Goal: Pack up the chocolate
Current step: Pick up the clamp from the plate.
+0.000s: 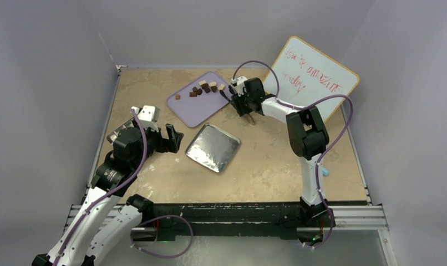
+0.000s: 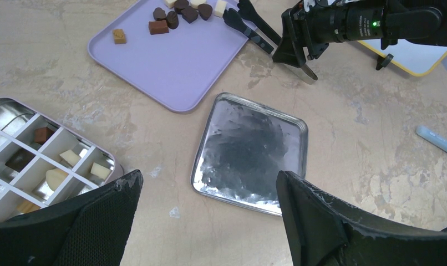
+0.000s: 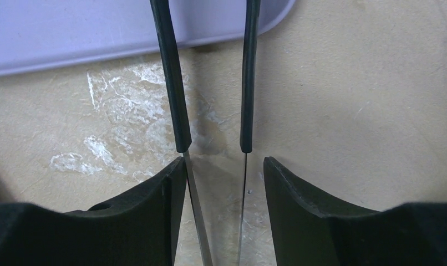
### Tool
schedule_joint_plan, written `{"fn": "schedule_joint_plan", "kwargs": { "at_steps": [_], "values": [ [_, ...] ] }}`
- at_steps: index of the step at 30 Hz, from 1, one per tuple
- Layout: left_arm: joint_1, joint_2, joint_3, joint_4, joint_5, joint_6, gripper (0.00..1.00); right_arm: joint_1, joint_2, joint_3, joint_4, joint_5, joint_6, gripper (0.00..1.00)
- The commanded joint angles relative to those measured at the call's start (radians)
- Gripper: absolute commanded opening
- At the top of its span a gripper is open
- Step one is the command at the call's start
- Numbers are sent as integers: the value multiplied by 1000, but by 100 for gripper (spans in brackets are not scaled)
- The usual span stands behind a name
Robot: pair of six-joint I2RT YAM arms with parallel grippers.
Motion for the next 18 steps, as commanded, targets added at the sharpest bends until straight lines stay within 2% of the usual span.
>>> {"fn": "schedule_joint_plan", "kwargs": {
  "at_steps": [1, 14, 18],
  "values": [
    [6, -2, -4, 31, -9, 15, 88, -4, 7, -11, 42, -27, -4, 55],
    [6, -3, -5, 29, -12, 14, 88, -8, 27, -35, 64, -7, -7, 52],
    [6, -2, -6, 29, -14, 14, 88, -10, 37, -30, 66, -6, -7, 47]
  ]
}}
